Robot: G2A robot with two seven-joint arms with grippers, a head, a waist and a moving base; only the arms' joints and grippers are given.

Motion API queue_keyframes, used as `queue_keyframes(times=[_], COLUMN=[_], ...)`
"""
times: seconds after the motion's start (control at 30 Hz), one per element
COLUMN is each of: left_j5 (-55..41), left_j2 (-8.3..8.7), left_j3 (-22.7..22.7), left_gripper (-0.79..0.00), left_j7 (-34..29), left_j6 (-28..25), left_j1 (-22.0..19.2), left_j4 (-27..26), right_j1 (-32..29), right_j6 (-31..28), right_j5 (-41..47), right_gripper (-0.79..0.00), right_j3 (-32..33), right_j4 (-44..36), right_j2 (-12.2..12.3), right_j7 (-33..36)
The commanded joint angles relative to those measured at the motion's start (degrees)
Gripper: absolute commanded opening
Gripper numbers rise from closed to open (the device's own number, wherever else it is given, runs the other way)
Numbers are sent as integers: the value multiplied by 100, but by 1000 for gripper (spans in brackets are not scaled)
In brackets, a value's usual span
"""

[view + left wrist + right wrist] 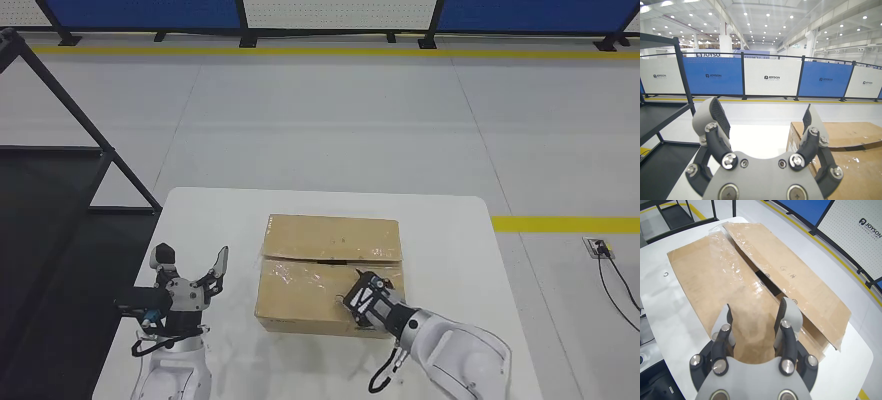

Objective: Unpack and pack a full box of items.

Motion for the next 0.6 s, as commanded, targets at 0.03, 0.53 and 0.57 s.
queue_keyframes(times=[0.03,0.53,0.57], left_j5=[1,-19,-19], left_j2=[-1,-7,-7], left_j3=[3,3,2], left_gripper=[0,0,0], left_j7=[0,4,5], left_j6=[2,42,41], left_j1=[-5,-31,-32], left_j4=[5,40,42], right_j1=[-23,34,37], right_j6=[-80,-528,-551], right_j5=[110,945,997], right_gripper=[-646,-563,-560], right_j3=[32,155,176], right_j4=[-27,70,68], right_j2=[21,121,130], right_j7=[-41,-69,-71])
